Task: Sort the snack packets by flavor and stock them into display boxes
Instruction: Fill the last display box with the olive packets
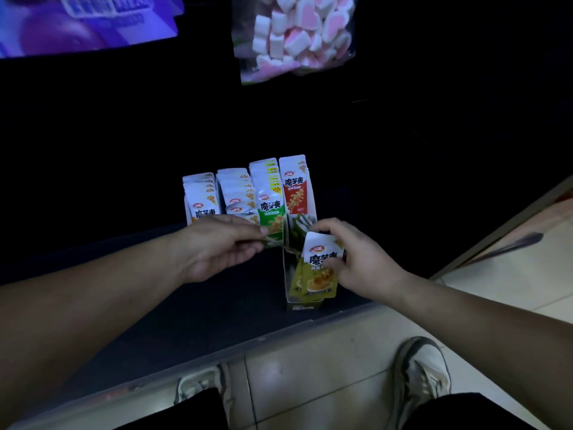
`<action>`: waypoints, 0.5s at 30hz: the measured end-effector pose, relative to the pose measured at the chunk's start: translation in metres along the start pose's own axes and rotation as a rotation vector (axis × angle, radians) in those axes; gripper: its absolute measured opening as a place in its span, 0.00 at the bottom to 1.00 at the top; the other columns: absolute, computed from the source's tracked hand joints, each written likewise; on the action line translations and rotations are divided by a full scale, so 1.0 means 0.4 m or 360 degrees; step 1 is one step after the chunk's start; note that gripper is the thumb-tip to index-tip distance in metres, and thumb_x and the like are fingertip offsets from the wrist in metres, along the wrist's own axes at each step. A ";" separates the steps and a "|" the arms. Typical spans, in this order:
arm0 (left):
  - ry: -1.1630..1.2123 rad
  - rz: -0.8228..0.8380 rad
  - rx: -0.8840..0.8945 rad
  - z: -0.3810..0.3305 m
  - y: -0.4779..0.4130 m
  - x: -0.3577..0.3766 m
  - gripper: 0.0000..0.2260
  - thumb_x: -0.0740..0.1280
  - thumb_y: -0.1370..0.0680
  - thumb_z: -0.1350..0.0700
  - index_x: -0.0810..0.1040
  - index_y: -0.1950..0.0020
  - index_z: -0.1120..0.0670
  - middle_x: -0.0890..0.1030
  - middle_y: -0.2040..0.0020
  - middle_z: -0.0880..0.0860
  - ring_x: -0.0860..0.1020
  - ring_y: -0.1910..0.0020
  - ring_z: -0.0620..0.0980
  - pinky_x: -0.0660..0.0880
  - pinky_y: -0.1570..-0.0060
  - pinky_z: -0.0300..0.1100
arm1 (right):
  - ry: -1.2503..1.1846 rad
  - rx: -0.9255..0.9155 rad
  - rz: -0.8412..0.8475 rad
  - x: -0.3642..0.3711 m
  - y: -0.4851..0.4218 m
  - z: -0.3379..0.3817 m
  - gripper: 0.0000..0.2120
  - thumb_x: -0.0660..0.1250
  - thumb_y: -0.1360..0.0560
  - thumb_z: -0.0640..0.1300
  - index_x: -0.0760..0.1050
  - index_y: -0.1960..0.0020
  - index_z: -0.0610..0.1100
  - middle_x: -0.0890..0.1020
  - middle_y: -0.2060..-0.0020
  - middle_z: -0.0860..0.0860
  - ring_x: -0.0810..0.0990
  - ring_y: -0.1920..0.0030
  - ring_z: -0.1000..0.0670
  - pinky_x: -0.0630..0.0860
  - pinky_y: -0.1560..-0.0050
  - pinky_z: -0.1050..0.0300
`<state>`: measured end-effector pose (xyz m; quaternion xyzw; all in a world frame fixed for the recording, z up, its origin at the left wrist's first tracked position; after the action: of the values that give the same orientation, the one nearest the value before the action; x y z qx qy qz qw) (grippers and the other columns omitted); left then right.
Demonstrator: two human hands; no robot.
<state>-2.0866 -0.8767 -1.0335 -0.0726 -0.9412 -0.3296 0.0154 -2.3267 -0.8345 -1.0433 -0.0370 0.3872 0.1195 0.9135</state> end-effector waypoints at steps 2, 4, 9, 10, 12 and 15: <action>0.0012 0.0112 -0.0095 0.005 0.018 -0.026 0.16 0.79 0.31 0.64 0.82 0.45 0.58 0.84 0.59 0.56 0.81 0.68 0.46 0.77 0.70 0.34 | -0.0016 0.0023 -0.0001 0.004 0.001 -0.011 0.26 0.70 0.21 0.36 0.67 0.36 0.63 0.73 0.39 0.56 0.77 0.40 0.52 0.79 0.46 0.54; -0.0052 0.0190 -0.0167 0.024 0.036 -0.062 0.20 0.80 0.37 0.62 0.82 0.47 0.58 0.83 0.59 0.56 0.79 0.68 0.45 0.75 0.71 0.33 | -0.0168 0.0062 -0.0037 0.001 -0.004 -0.015 0.25 0.69 0.21 0.36 0.68 0.39 0.64 0.74 0.40 0.56 0.77 0.39 0.51 0.81 0.45 0.50; -0.0157 0.0289 -0.0214 0.065 0.057 -0.122 0.24 0.75 0.28 0.66 0.78 0.33 0.58 0.85 0.46 0.59 0.81 0.58 0.49 0.76 0.60 0.40 | -0.0082 -0.0015 -0.0023 0.024 -0.029 0.016 0.24 0.68 0.21 0.34 0.67 0.41 0.63 0.72 0.41 0.55 0.79 0.45 0.49 0.81 0.49 0.49; -0.0161 0.0297 -0.0195 0.069 0.057 -0.126 0.25 0.74 0.28 0.67 0.77 0.32 0.56 0.86 0.43 0.59 0.81 0.52 0.52 0.76 0.56 0.42 | -0.0010 -0.0032 -0.0011 0.037 -0.031 0.021 0.24 0.68 0.22 0.34 0.67 0.40 0.62 0.72 0.41 0.55 0.79 0.48 0.51 0.80 0.52 0.50; -0.0215 0.0357 -0.0132 0.079 0.058 -0.118 0.23 0.71 0.26 0.69 0.78 0.32 0.54 0.85 0.40 0.58 0.83 0.45 0.54 0.79 0.49 0.46 | 0.0081 -0.0061 0.0011 0.064 -0.032 0.023 0.23 0.67 0.21 0.34 0.67 0.38 0.59 0.70 0.41 0.55 0.78 0.53 0.52 0.79 0.56 0.54; -0.0387 0.0325 -0.0002 0.102 0.048 -0.094 0.18 0.69 0.23 0.72 0.82 0.37 0.55 0.86 0.42 0.56 0.84 0.41 0.55 0.79 0.36 0.55 | 0.0137 -0.0038 0.0014 0.080 -0.041 0.010 0.21 0.66 0.20 0.36 0.67 0.36 0.57 0.69 0.40 0.54 0.77 0.56 0.52 0.76 0.59 0.59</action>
<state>-2.0459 -0.8412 -1.0563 -0.2074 -0.9236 -0.3158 -0.0653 -2.2983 -0.8438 -1.0640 -0.0512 0.4248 0.1264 0.8950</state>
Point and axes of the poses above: each hand's wrist, its own y-axis away from the middle knuckle, its own x-axis out of the palm, z = x × y, the point moved 5 cm from there along -y, towards the middle knuckle
